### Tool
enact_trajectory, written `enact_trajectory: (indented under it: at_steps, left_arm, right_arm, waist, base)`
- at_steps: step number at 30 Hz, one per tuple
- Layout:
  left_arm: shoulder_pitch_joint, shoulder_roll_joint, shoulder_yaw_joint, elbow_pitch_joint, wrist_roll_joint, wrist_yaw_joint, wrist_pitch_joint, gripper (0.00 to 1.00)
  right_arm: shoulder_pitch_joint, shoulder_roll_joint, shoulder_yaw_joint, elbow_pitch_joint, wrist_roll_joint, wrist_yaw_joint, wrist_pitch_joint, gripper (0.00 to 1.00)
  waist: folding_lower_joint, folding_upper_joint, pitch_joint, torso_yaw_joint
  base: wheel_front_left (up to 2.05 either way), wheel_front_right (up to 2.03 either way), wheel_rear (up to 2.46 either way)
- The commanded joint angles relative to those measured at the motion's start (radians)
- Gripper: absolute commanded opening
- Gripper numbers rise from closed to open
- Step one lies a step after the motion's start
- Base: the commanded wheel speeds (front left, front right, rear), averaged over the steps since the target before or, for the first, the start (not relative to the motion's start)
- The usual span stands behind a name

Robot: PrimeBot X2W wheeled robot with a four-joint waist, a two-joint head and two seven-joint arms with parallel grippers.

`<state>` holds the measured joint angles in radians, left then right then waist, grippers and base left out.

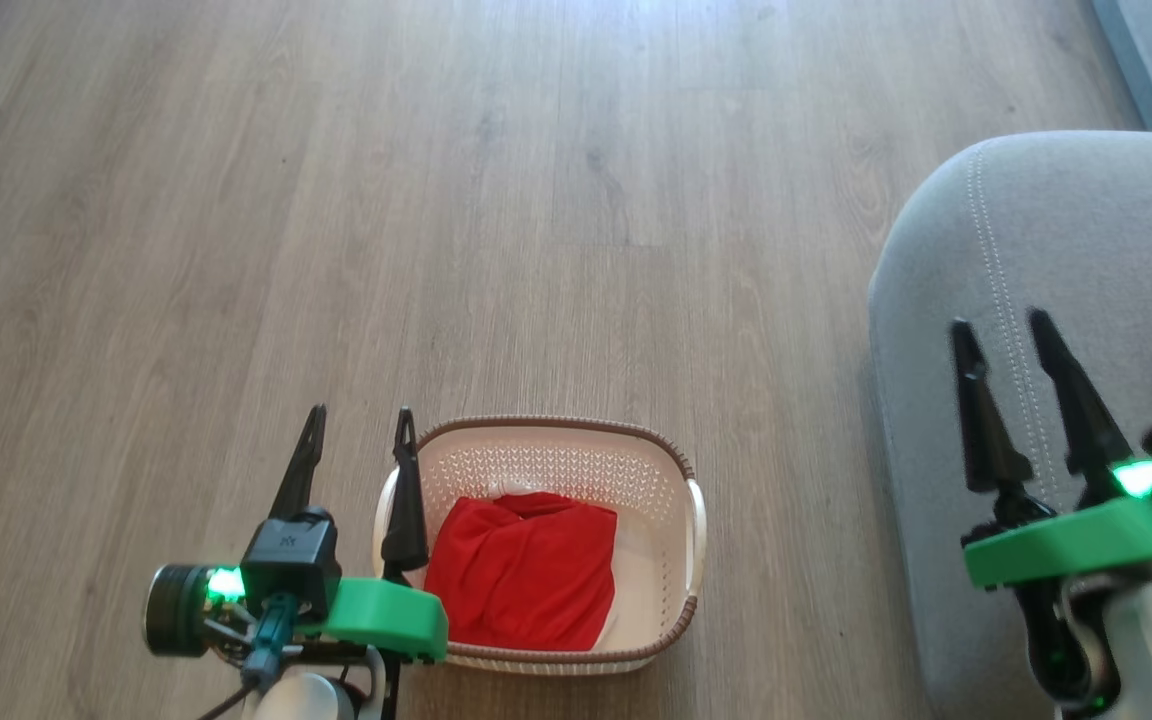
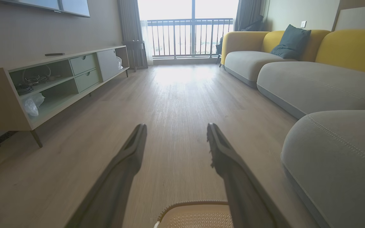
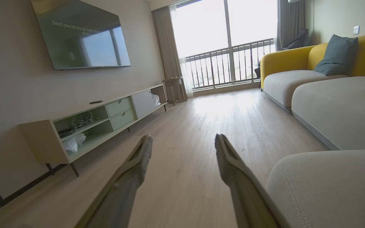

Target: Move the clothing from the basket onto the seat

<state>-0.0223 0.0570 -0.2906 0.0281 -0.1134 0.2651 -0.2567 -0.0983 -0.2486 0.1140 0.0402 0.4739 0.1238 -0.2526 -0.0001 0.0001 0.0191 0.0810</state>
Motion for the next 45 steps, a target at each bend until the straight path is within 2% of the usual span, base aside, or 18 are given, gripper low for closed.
enact_trajectory:
  at_steps: [1, 7, 12, 45]
  left_arm:
    - [-0.023, -0.007, 0.035, -0.028, 0.000, 0.017, -0.005, 1.00]
    - [-0.005, -0.007, 0.026, 0.002, 0.019, 0.032, -0.005, 1.00]
    - [0.007, -0.007, 0.023, 0.023, 0.022, 0.037, -0.005, 1.00]
    - [0.006, -0.007, -0.001, 0.057, 0.023, 0.027, -0.005, 1.00]
  right_arm:
    - [0.006, 0.018, -0.018, -0.042, -0.020, 0.007, -0.009, 1.00]
    - [0.102, 0.122, -0.111, -0.060, -0.101, 0.007, -0.009, 1.00]
    - [0.129, 0.156, -0.121, -0.068, -0.119, 0.007, -0.009, 1.00]
    - [0.115, 0.173, -0.128, -0.043, -0.116, 0.007, -0.009, 1.00]
  waist:
    - [0.0001, -0.0001, 0.002, -0.005]
    - [0.0001, -0.0001, 0.004, -0.018]
    - [0.0001, -0.0001, 0.005, -0.031]
    - [0.0001, -0.0001, -0.013, -0.014]
  base:
    - [0.00, 0.00, 0.00]
    - [0.00, 0.00, 0.00]
    - [0.00, 0.00, 0.00]
    - [0.00, 0.00, 0.00]
